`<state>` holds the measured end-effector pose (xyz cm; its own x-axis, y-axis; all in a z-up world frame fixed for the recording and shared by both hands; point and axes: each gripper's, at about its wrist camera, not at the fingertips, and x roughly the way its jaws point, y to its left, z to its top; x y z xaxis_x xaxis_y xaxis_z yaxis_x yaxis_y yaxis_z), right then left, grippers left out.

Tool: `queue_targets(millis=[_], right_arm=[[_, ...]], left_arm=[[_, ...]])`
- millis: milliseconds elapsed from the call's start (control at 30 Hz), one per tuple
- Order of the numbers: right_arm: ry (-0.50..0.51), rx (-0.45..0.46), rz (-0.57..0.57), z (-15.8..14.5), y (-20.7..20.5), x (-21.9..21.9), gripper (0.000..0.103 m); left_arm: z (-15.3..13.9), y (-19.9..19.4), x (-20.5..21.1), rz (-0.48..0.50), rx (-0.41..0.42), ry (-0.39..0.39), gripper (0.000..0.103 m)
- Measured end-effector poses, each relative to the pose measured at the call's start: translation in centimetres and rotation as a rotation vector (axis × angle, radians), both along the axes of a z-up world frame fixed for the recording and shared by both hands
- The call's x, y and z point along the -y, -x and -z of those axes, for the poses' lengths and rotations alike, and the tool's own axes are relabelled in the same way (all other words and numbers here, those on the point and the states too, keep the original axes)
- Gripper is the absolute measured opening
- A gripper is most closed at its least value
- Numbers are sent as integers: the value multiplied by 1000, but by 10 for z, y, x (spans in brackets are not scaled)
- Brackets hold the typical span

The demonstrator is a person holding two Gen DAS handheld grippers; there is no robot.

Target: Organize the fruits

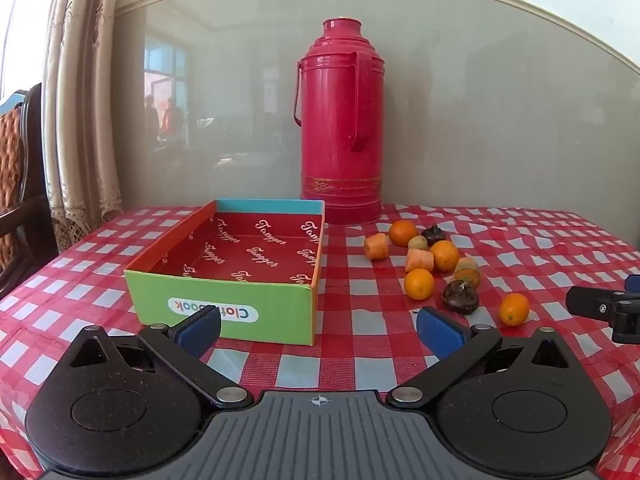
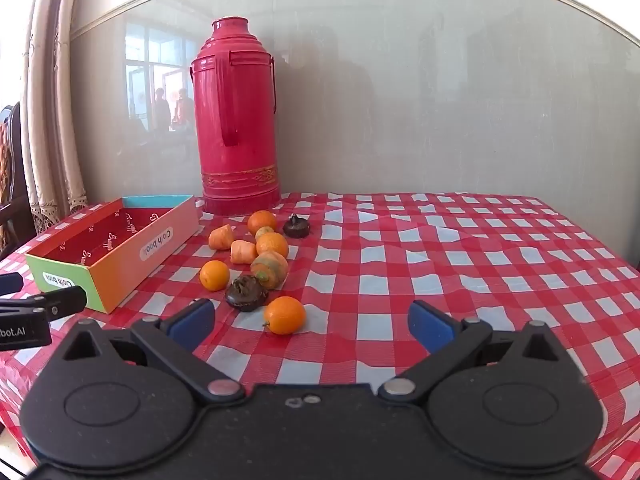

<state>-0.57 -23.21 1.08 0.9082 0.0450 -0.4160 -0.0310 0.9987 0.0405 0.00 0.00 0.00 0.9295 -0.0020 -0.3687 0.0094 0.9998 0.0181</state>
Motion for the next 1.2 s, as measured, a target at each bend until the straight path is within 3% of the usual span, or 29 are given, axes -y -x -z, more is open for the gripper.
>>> queue_targets(millis=[1200], right_arm=[[12,-6,0,2,-2,-1,97]], left_arm=[[1,0,-2,-6,-14,-2,103]])
